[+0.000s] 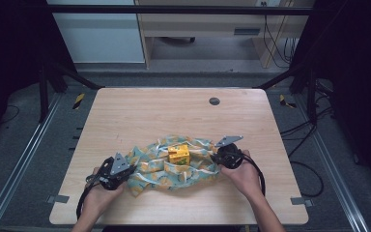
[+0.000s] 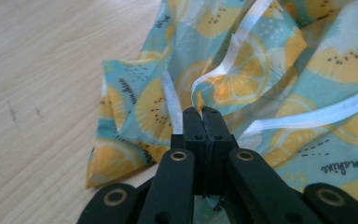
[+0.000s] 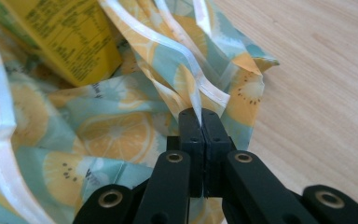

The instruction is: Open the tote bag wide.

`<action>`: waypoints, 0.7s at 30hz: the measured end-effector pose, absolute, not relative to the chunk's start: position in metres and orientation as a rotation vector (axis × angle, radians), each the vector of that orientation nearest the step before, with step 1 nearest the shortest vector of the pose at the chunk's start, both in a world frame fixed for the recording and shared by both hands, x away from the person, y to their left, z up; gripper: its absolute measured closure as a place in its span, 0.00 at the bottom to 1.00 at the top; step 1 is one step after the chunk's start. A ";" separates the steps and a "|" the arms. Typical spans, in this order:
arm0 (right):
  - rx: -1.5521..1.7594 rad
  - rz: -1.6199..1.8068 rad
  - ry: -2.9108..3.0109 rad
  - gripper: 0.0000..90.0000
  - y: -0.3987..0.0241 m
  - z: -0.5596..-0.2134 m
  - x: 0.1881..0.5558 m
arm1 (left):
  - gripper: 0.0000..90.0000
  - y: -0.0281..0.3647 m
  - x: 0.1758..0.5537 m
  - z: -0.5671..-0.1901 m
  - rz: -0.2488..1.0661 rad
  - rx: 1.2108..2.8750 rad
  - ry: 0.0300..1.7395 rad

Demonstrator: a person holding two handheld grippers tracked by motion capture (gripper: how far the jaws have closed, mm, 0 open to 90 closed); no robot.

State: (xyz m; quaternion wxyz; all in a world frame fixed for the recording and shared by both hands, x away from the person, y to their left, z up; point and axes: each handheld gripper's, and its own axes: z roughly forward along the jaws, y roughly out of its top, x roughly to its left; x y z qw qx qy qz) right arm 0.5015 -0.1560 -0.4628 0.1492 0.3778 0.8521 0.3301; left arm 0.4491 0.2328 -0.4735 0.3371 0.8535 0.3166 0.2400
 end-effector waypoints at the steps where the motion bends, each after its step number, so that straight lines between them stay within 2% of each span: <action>1: 1.081 0.951 2.454 1.00 -0.156 -0.463 0.499 | 1.00 0.235 0.449 -0.472 0.633 2.212 0.823; 5: 1.090 0.955 2.451 1.00 -0.158 -0.464 0.494 | 1.00 0.239 0.446 -0.465 0.647 2.164 0.791; 8: 1.123 0.965 2.441 1.00 -0.159 -0.471 0.495 | 1.00 0.243 0.438 -0.462 0.606 2.144 0.780; 15: 1.164 0.967 2.418 1.00 -0.163 -0.479 0.499 | 1.00 0.246 0.432 -0.464 0.533 2.246 0.721; 21: 1.186 1.001 2.388 1.00 -0.169 -0.482 0.500 | 1.00 0.252 0.430 -0.468 0.499 2.288 0.734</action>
